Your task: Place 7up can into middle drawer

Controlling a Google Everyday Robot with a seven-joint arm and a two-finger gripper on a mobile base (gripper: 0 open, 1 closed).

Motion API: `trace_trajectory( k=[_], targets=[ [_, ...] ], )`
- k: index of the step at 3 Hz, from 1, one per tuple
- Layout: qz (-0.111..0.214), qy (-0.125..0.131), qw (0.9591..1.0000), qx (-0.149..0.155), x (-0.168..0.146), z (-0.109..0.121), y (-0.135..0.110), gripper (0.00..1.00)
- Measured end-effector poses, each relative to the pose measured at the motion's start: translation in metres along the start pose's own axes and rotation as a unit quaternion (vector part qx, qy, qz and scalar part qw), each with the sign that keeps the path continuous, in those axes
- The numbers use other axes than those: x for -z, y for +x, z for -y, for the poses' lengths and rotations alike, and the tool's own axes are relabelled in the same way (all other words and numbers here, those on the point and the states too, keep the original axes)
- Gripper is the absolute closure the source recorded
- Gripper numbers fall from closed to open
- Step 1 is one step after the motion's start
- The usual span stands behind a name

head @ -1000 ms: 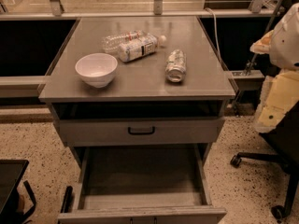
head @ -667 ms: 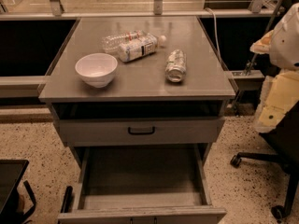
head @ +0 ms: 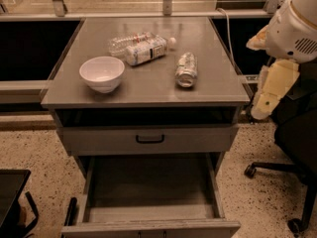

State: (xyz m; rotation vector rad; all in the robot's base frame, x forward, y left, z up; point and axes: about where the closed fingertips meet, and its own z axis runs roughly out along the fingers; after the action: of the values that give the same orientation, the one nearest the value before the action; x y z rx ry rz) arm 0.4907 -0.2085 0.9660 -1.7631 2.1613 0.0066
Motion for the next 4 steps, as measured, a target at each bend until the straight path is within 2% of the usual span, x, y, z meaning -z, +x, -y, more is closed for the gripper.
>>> trace_trajectory(
  k=[1, 2, 3, 4],
  targets=[
    [0.036, -0.012, 0.9992, 0.012, -0.024, 0.046, -0.014, 0.0],
    [0.095, -0.01, 0.9954, 0.002, -0.044, 0.088, -0.016, 0.0],
    [0.15, -0.005, 0.9884, -0.023, -0.063, 0.113, -0.008, 0.0],
    [0.169, -0.017, 0.9842, -0.048, -0.091, 0.127, 0.0, 0.0]
  ],
)
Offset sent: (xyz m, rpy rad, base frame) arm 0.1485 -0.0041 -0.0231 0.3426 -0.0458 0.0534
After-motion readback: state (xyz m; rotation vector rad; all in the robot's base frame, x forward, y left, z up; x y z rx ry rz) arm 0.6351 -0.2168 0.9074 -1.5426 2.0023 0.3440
